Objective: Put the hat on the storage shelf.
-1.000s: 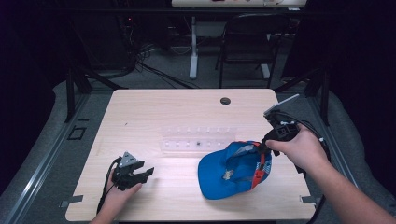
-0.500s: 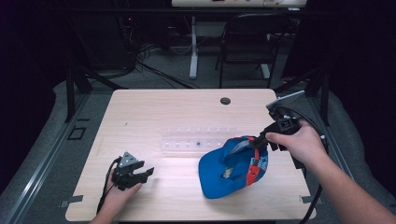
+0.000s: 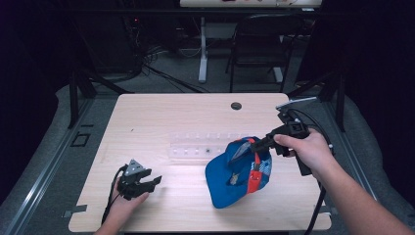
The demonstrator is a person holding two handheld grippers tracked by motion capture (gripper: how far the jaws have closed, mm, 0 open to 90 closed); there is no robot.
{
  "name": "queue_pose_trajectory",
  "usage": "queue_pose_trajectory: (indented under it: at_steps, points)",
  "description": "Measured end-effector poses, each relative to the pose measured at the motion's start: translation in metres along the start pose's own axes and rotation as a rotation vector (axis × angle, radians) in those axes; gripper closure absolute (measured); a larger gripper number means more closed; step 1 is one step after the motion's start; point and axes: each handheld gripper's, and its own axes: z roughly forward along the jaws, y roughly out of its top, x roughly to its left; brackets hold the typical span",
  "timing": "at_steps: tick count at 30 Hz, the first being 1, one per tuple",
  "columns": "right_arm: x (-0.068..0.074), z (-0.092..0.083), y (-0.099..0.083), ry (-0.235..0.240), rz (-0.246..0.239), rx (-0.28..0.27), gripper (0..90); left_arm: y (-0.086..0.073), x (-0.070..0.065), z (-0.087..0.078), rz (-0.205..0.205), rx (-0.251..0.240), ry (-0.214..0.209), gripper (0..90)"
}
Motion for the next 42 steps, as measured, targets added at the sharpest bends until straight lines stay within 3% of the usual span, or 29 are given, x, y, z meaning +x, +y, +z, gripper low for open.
queue_pose_trajectory:
  at_steps: [3,19,27,42]
  points:
    - [0.002,0.003,0.001,0.044,0.000,-0.016,78.6,0.000,0.000,0.000,-0.001,-0.001,0.000,47.5]
    - [0.019,0.016,0.008,0.164,-0.029,-0.011,78.7,0.000,0.000,0.000,0.000,0.000,-0.001,47.5]
    - [0.027,0.014,0.011,0.182,-0.060,-0.026,78.7,0.000,0.001,0.000,0.003,-0.004,-0.001,47.5]
    - [0.038,0.006,0.023,0.206,-0.055,-0.090,78.7,0.001,-0.006,0.000,0.010,-0.016,-0.017,46.9]
